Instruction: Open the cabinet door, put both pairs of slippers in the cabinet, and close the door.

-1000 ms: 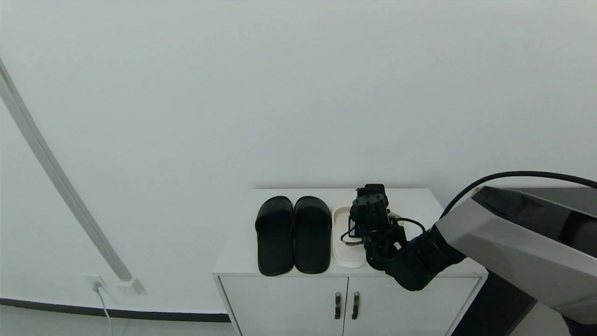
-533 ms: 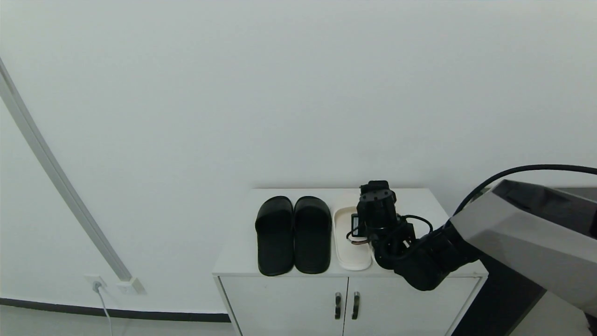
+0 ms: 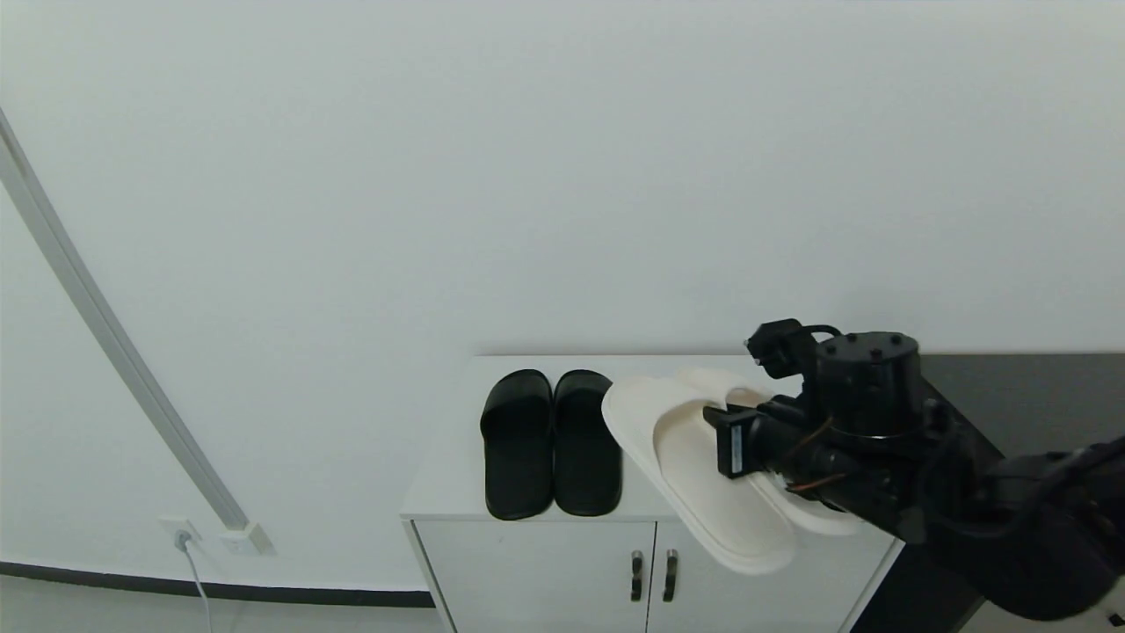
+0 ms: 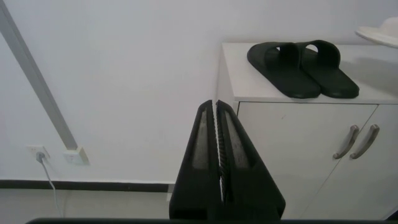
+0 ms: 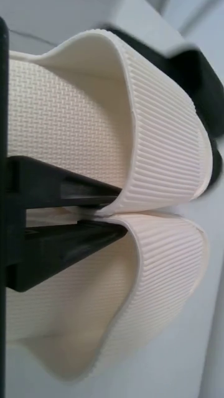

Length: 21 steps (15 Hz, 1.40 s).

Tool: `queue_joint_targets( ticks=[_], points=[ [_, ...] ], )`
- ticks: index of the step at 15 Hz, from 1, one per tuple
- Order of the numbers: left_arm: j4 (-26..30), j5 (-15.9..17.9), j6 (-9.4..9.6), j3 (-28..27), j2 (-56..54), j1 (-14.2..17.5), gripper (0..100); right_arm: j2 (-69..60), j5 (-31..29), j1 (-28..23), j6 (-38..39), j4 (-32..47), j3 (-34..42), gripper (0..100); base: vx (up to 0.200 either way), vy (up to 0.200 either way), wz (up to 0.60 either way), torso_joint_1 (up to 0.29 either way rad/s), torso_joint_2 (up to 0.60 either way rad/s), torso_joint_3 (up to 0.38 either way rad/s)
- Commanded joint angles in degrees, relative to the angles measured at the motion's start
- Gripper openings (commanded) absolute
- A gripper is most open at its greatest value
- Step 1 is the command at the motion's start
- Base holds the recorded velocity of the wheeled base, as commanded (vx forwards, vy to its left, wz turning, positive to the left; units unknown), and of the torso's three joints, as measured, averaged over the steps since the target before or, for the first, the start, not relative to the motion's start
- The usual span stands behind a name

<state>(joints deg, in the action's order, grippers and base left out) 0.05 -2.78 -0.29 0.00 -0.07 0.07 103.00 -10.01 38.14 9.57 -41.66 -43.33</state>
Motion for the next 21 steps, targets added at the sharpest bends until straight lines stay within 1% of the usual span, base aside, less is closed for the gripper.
queue_joint_targets(
  ticks=[1,3,4,5,6,10,18,21],
  points=[
    [0.04,-0.03,0.03,0.00,0.07,0.01,0,-10.71,6.05,0.00,-1.66,0.26,8.17,0,0.000,0.000,0.00,0.000,0.00,0.000],
    [0.04,-0.03,0.12,0.00,0.07,0.01,0,-14.67,8.60,0.26,-2.19,0.26,12.65,0,0.000,0.000,0.00,0.000,0.00,0.000],
    [-0.05,0.05,0.20,0.00,0.07,0.01,0,-15.90,10.36,0.44,-2.19,0.52,13.53,0,0.000,0.000,0.00,0.000,0.00,0.000],
    [0.04,-0.03,0.12,0.00,0.07,0.01,0,-17.39,13.35,0.88,-2.27,0.70,13.97,0,0.000,0.000,0.00,0.000,0.00,0.000],
    [-0.05,-0.03,0.12,0.00,0.07,0.01,0,-17.57,13.79,1.14,-2.27,0.96,13.97,0,0.000,0.000,0.00,0.000,0.00,0.000],
    [0.04,-0.03,0.12,0.00,0.07,0.01,0,-17.57,13.79,2.90,-2.27,1.31,14.32,0,0.000,0.000,0.00,0.000,0.00,0.000],
    [-0.05,0.05,0.03,0.00,0.07,0.01,0,-16.78,13.61,3.52,-2.27,1.40,14.85,0,-0.200,0.000,0.00,0.002,0.00,0.001],
    [-0.05,-0.03,0.03,0.00,0.07,0.01,0,-16.60,13.61,3.52,-2.36,1.40,15.20,0,0.000,0.000,0.00,0.000,0.00,0.000]
  ],
)
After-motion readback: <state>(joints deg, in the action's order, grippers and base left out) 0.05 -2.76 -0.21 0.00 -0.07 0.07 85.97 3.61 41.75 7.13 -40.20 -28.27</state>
